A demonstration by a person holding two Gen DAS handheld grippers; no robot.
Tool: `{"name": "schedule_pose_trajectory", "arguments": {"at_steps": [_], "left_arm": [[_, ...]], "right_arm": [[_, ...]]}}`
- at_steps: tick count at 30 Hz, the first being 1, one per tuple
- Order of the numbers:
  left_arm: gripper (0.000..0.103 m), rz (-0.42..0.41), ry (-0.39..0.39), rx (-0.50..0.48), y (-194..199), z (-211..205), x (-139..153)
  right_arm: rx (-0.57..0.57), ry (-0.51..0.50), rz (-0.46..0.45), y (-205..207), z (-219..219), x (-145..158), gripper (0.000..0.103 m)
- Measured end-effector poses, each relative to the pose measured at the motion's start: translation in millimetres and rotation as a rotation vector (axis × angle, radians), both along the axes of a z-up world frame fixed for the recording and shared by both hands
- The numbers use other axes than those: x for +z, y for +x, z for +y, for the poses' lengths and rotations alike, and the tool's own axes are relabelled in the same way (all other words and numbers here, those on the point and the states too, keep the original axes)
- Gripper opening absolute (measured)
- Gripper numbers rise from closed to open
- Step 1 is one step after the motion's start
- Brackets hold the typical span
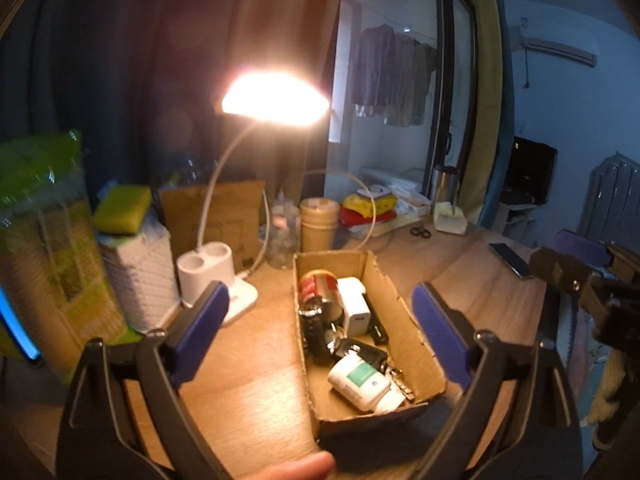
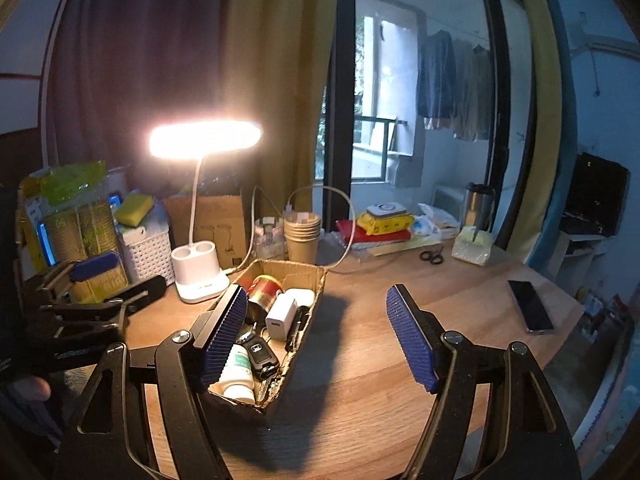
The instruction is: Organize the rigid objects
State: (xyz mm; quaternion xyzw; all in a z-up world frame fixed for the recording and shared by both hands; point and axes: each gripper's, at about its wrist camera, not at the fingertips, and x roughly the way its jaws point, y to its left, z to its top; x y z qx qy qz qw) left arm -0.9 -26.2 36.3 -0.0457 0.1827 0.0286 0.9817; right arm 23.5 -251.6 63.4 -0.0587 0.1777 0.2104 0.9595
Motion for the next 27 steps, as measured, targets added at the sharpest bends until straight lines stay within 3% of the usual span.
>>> {"name": "schedule_pose_trajectory", "arguments": {"at_steps": [10, 16, 27], "left_arm": [[0.094, -0.013, 0.091, -0.053, -1.7, -23.6, 26.0], [0.094, -0.026, 0.050, -0.078, 5.3, -19.9, 26.5], [0.094, -0.017, 0.060, -0.079, 4.5, -18.8, 23.3]], "right_arm": [[-0.028, 0.034, -0.033, -10.0, -17.4, 13.4, 0.075], [-0.041, 0.033, -0.020, -5.4, -19.9, 14.6, 0.076], [-0.052, 0.017, -0.012, 2.1, -13.7, 12.2, 0.075]]}}
